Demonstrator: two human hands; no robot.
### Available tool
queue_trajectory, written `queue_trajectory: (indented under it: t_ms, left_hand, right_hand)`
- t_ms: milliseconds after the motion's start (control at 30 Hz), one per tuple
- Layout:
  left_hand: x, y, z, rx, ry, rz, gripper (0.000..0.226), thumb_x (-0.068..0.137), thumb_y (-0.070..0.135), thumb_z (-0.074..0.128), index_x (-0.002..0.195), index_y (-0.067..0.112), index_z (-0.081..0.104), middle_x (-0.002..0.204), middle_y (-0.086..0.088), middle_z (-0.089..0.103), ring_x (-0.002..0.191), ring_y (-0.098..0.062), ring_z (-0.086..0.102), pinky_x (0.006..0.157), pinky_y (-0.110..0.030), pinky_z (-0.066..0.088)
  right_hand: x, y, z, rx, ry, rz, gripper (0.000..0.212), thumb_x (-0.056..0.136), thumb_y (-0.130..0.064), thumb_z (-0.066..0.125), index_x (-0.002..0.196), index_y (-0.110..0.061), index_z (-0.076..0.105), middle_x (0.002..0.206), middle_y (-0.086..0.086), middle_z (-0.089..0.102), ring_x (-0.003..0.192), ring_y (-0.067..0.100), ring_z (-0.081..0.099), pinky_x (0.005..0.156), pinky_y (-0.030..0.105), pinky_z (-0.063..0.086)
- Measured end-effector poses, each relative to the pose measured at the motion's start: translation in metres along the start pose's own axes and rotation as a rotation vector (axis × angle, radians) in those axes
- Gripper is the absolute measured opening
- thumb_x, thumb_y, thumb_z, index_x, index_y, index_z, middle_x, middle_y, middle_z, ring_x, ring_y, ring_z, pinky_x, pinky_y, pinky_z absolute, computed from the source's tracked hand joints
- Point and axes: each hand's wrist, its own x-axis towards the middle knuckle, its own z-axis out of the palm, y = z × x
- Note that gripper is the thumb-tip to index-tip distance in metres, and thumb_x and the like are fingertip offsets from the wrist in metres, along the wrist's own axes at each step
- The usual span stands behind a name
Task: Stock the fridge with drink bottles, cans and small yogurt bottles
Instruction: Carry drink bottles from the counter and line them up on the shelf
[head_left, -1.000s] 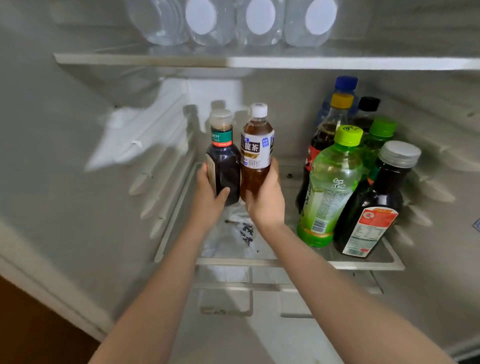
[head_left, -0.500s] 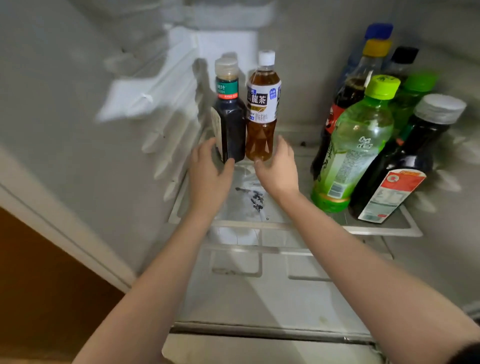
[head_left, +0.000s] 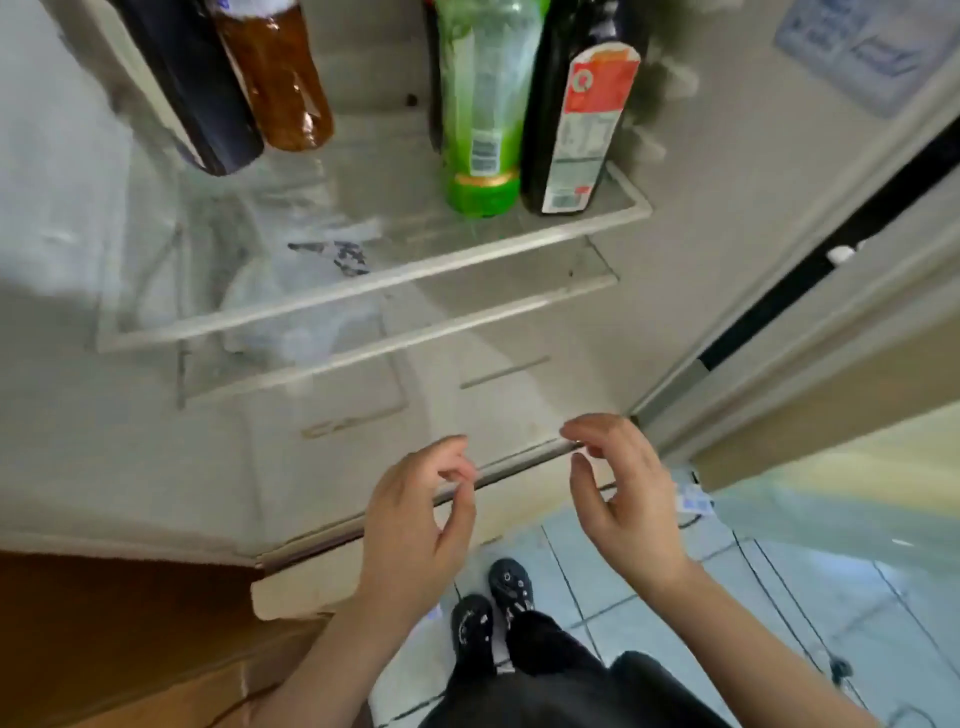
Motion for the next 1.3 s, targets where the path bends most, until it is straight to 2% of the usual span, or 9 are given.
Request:
queue_trajectory:
  t_ms: [267,400,600,667,800,967,1067,1167,1300]
  left_hand:
    - [-0.08,-0.037,0.145,0.087,-1.059,-0.345,0.029,0.096,0.031,0.051,0.121,0.017,0.056,0.117,0.004,0.061,0.101,-0.012,0.058,0.088,-0.027,0.043]
    - [-0.139,-0.054,0.166,0.356,-1.456,-0.279,0.025,0.097,0.032,0.046,0.106,0.013,0.06,0.106,-0.004,0.06,0.103,-0.023,0.058,0.086,-0.03,0.043]
    - [-0.233,-0.051,0.166,0.535,-1.516,-0.384,0.028,0.097,0.035,0.047,0.116,0.017,0.057,0.113,-0.002,0.06,0.098,-0.014,0.051,0.079,-0.024,0.038]
    - [-0.272,-0.034,0.173,0.55,-1.521,-0.374,0.014,0.097,0.031,0.048,0.099,0.02,0.056,0.101,-0.002,0.06,0.093,-0.015,0.053,0.084,-0.028,0.044]
    - [-0.362,0.017,0.196,0.674,-1.682,-0.112,0.019,0.096,0.032,0.046,0.101,0.019,0.059,0.114,-0.007,0.063,0.096,-0.018,0.055,0.076,-0.025,0.038]
    - [-0.46,0.099,0.221,0.713,-1.825,0.237,0.035,0.094,0.036,0.048,0.123,0.021,0.057,0.126,0.0,0.062,0.117,-0.019,0.056,0.092,-0.025,0.041]
    - [-0.5,0.143,0.239,0.69,-1.868,0.342,0.034,0.094,0.036,0.049,0.126,0.024,0.055,0.122,0.003,0.063,0.115,-0.017,0.056,0.091,-0.025,0.041]
    - [-0.53,0.179,0.268,0.705,-1.951,0.39,0.035,0.095,0.031,0.05,0.128,0.02,0.053,0.121,0.0,0.062,0.115,-0.017,0.056,0.094,-0.022,0.039]
    - [-0.561,0.217,0.318,0.817,-1.964,0.487,0.034,0.095,0.032,0.051,0.125,0.016,0.056,0.125,-0.006,0.061,0.118,-0.021,0.055,0.096,-0.024,0.04]
  right_hand:
    - [-0.197,0.093,-0.034,-0.218,-0.365,1.053,0.027,0.091,-0.022,0.053,0.117,-0.023,0.059,0.109,-0.005,0.064,0.099,0.013,0.06,0.078,0.017,0.039]
    - [-0.323,0.092,-0.048,-0.165,-0.425,1.478,0.03,0.092,-0.026,0.05,0.121,-0.019,0.056,0.118,0.002,0.063,0.109,0.021,0.057,0.088,0.024,0.041]
    - [-0.494,0.042,-0.062,0.004,-0.318,1.714,0.03,0.092,-0.027,0.049,0.12,-0.017,0.057,0.123,0.004,0.061,0.112,0.019,0.056,0.09,0.023,0.04]
    - [-0.548,0.023,-0.069,0.05,-0.237,1.753,0.031,0.094,-0.027,0.048,0.121,-0.016,0.056,0.123,0.004,0.061,0.111,0.019,0.057,0.09,0.023,0.041]
    - [-0.662,-0.022,-0.084,0.139,-0.089,1.865,0.029,0.092,-0.024,0.05,0.119,-0.016,0.058,0.118,0.003,0.063,0.109,0.019,0.057,0.086,0.022,0.041]
    - [-0.781,-0.072,-0.098,0.315,0.276,2.007,0.012,0.088,-0.013,0.052,0.08,-0.02,0.055,0.089,0.006,0.059,0.081,0.018,0.053,0.082,0.031,0.046]
    - [-0.829,-0.092,-0.1,0.413,0.611,2.075,0.016,0.091,-0.008,0.049,0.095,0.0,0.063,0.082,0.01,0.06,0.077,0.025,0.056,0.078,0.034,0.045]
    - [-0.861,-0.109,-0.1,0.488,0.852,2.106,0.014,0.094,-0.011,0.047,0.101,-0.008,0.059,0.083,0.006,0.062,0.074,0.022,0.059,0.074,0.031,0.045]
    - [-0.893,-0.122,-0.095,0.631,0.972,2.131,0.025,0.093,-0.009,0.046,0.078,-0.005,0.065,0.075,0.006,0.059,0.07,0.021,0.056,0.069,0.034,0.045]
